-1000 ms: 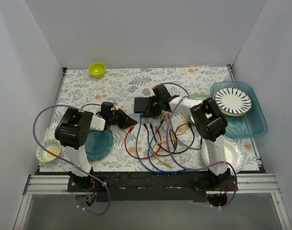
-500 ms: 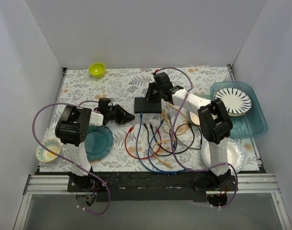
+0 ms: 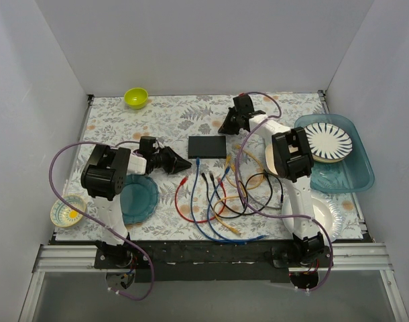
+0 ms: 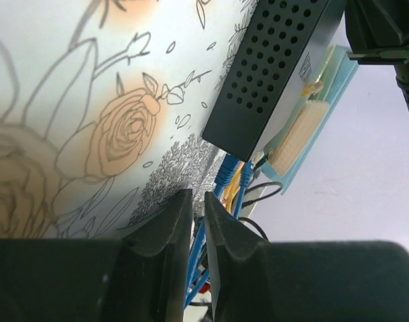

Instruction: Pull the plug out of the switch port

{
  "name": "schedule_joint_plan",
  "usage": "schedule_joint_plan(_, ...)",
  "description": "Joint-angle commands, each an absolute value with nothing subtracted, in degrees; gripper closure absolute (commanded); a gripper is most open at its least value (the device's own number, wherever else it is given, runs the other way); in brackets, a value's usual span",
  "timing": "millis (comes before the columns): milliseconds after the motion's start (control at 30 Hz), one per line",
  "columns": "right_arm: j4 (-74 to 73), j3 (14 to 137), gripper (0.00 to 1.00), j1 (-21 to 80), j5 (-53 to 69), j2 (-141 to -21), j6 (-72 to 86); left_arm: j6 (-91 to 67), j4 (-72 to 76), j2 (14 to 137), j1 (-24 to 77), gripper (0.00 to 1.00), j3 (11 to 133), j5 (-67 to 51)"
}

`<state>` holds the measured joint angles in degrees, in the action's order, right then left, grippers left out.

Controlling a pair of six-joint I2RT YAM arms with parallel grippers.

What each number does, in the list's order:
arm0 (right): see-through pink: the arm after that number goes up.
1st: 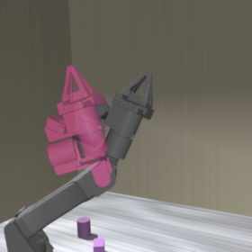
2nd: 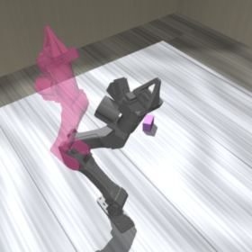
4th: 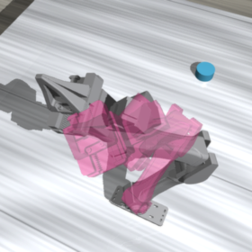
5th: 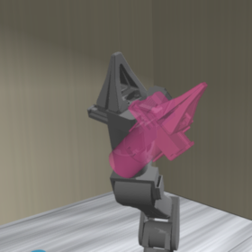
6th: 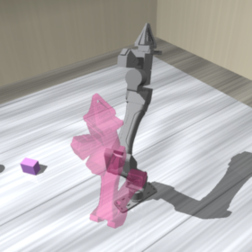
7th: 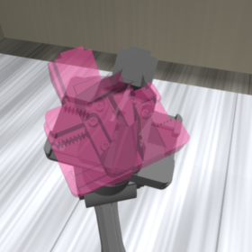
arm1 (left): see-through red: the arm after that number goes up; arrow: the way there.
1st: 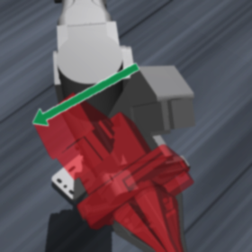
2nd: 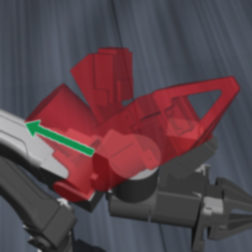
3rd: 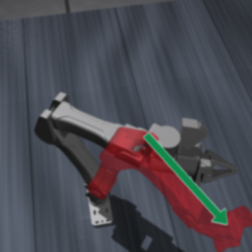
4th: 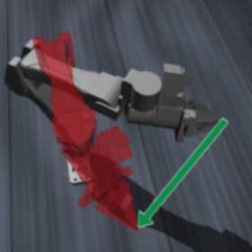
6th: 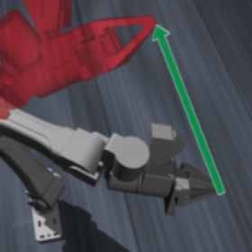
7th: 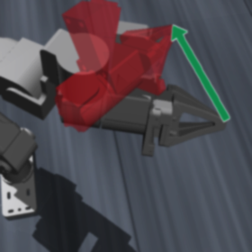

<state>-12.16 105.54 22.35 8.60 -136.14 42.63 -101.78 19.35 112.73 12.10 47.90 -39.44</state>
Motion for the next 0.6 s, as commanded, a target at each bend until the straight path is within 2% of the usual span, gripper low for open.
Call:
schedule_joint_plan(0,-15.5,104.2,0.87,24.3,9.0,-136.3,40.9,-101.2,15.9,116.5,12.3,0.85,49.6,-39.0)
schedule_joint_plan(300,-9.7,86.6,0.87,29.2,12.3,-128.2,41.2,-102.7,16.0,120.7,12.3,0.84,55.6,-39.6)
schedule_joint_plan(433,-9.6,85.7,0.87,29.0,12.0,-126.7,41.3,-102.3,15.5,119.7,12.0,0.81,55.9,-39.0)
schedule_joint_plan(567,-7.4,84.6,0.86,28.0,8.1,-120.7,41.0,-103.1,16.0,115.6,10.2,0.75,53.4,-36.8)
